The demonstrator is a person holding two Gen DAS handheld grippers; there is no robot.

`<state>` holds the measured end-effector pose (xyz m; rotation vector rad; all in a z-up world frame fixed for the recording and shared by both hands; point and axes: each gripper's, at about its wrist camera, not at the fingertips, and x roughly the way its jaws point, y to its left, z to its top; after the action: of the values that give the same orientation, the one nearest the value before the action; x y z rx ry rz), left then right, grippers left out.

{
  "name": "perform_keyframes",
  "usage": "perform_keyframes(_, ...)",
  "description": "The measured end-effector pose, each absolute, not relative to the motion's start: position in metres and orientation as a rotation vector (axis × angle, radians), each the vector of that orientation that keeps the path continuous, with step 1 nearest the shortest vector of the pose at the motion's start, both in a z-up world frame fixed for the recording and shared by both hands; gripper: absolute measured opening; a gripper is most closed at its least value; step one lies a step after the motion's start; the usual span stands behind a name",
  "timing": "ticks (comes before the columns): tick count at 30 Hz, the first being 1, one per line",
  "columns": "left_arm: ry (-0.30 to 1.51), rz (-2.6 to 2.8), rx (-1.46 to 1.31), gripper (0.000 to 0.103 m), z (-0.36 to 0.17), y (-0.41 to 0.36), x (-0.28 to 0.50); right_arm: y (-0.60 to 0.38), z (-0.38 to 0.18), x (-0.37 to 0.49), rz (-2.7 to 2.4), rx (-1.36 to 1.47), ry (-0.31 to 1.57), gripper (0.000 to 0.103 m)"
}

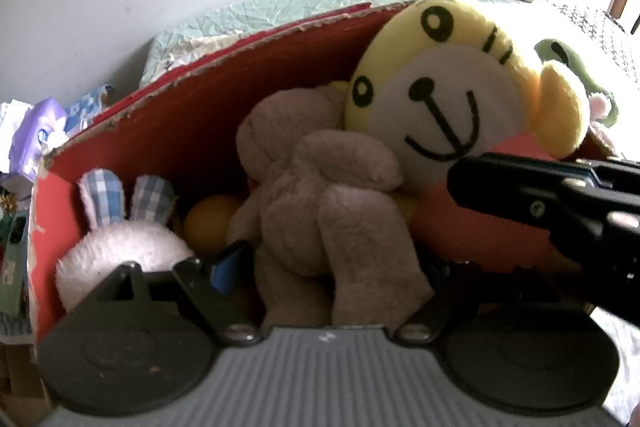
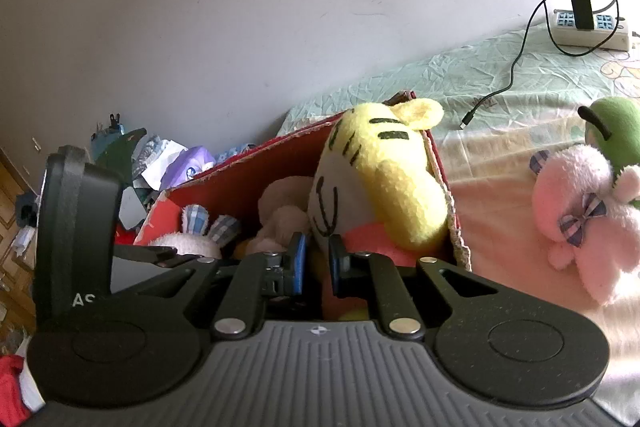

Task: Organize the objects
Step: 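Push the teddy down beside the tiger and open the right tool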

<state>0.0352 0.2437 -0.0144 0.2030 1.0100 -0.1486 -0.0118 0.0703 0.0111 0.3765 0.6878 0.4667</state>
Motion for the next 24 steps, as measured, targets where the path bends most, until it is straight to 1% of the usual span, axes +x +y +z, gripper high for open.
perform_keyframes(10,1.01,-0.15,0.221,0.085,-0.0146,0.2437,0.0339,0.0681,0.0121,-0.0165,0.461,0.354,0.668,0.007)
perform_keyframes(24,1.008,-0.125,0.216,0.086,-0.0152,0.2433,0.0347,0.0644,0.014,-0.0208,0.486,0.324,0.658,0.007)
